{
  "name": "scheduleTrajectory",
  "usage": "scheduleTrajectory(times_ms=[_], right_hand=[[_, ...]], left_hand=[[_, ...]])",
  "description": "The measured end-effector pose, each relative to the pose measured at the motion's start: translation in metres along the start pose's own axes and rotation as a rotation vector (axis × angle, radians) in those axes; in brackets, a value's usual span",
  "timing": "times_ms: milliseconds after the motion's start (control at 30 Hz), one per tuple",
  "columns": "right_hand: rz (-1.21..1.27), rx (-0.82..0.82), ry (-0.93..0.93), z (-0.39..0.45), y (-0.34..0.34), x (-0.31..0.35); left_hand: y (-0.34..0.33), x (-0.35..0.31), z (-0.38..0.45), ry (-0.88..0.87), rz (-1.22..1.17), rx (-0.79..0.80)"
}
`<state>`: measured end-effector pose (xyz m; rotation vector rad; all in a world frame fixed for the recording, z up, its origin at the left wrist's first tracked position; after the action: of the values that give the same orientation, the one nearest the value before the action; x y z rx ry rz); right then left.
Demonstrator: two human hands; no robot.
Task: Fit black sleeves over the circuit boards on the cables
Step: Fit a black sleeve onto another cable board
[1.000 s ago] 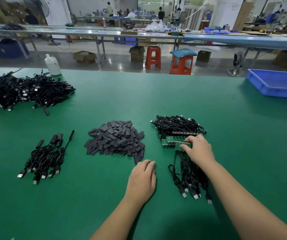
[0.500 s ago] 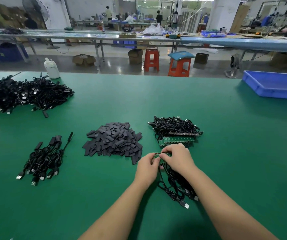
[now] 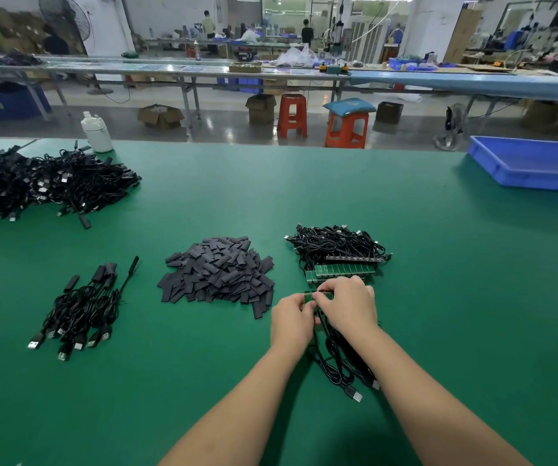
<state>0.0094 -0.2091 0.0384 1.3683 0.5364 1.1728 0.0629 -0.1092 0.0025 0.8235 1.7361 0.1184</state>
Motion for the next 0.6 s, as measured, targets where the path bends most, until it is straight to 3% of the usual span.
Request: scheduleTrajectory(times_ms=[200,367,500,600], right_hand=[[-0.078,-0.091,0.027,-0.003,-0.008,0.003],[-0.102,-0.127,0.054,0.003,-0.006,-0.020],[-0.080,-0.115,0.000,0.011,0.002,-0.057],[-0.087,-0.053,-0.018,0.013,0.000,-0.073]], left_hand=[[-0.003,-0.005,-0.007,-0.036,0.056,-0.127],[0.012,0.006,0.003,0.063,-0.142,-0.053],[0.041,0.027,0.017,0.154,-0.273,0.181],[0.058,0.041,0.022,0.159,-0.182,0.328]])
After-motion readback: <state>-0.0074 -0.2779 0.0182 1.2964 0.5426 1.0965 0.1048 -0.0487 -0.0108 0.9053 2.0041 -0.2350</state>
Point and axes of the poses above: each hand's wrist, its own z-axis towards the middle knuckle, its own y-axis out of the back of the hand, x = y × z, the point moved 1 cm from there along z, towards the middle knuckle, and after that the axes turned 14 degrees about y, right-handed, at the moved point
